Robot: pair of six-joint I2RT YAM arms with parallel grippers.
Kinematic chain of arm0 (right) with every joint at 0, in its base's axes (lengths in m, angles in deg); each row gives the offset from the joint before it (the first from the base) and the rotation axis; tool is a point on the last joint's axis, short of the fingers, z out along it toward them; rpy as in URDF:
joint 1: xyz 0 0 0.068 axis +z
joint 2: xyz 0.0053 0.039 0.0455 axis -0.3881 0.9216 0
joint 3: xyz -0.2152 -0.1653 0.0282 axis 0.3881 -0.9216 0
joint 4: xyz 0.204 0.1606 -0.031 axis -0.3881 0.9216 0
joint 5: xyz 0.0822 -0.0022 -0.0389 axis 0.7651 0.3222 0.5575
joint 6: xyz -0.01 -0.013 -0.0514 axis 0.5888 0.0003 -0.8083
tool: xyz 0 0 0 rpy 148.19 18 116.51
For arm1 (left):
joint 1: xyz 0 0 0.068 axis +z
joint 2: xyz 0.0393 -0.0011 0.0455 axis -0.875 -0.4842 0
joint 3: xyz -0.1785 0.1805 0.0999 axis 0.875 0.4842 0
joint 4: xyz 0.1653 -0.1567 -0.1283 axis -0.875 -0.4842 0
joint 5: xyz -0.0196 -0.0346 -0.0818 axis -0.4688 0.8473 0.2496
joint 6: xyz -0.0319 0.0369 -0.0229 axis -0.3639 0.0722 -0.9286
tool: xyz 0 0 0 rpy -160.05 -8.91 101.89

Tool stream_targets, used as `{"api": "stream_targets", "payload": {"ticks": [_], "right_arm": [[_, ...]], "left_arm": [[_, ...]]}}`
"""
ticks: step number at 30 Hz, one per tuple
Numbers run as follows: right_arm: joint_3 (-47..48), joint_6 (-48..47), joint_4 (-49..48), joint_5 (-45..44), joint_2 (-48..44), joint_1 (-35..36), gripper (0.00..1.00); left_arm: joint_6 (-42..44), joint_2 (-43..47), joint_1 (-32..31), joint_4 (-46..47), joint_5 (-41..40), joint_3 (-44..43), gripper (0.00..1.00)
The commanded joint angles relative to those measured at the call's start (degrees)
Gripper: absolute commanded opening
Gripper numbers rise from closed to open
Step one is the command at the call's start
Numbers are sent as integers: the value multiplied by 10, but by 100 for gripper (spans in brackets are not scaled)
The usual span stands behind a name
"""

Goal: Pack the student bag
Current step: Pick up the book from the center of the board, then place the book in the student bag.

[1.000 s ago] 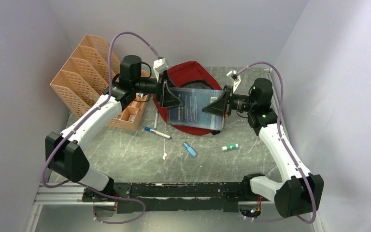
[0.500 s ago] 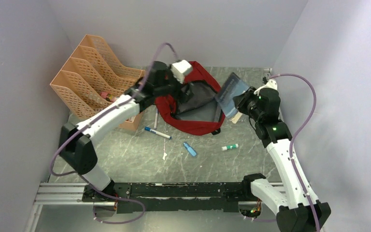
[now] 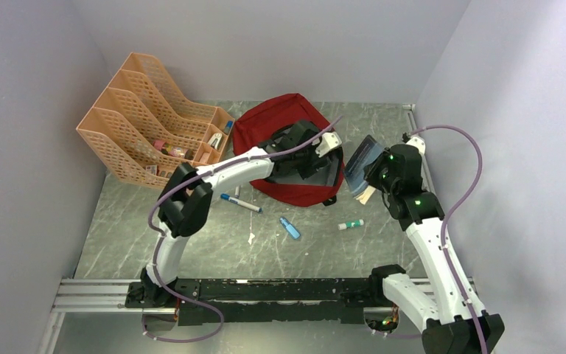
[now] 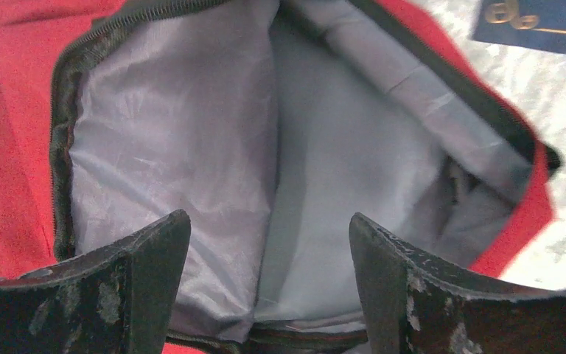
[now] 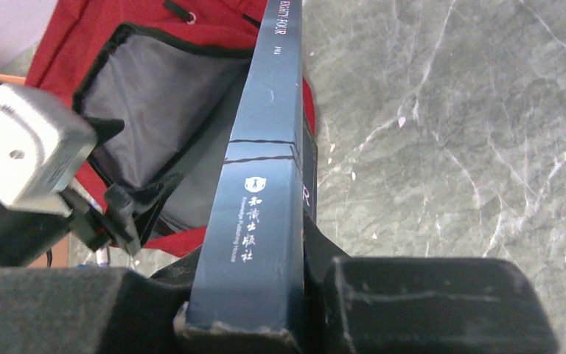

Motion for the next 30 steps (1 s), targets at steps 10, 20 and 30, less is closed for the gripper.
{"api": "stream_targets", "payload": {"ticks": [10, 20, 30], "right_arm": [[-10, -13, -55, 36, -27, 1, 0], [-19, 3, -88, 95, -16, 1, 0], [-28, 11, -98, 114, -15, 1, 0]], "left_arm": [[53, -105, 1, -30, -72, -71, 82], [68, -152, -3, -3, -211, -93, 66], [84, -145, -1, 39, -293, -82, 24]]}}
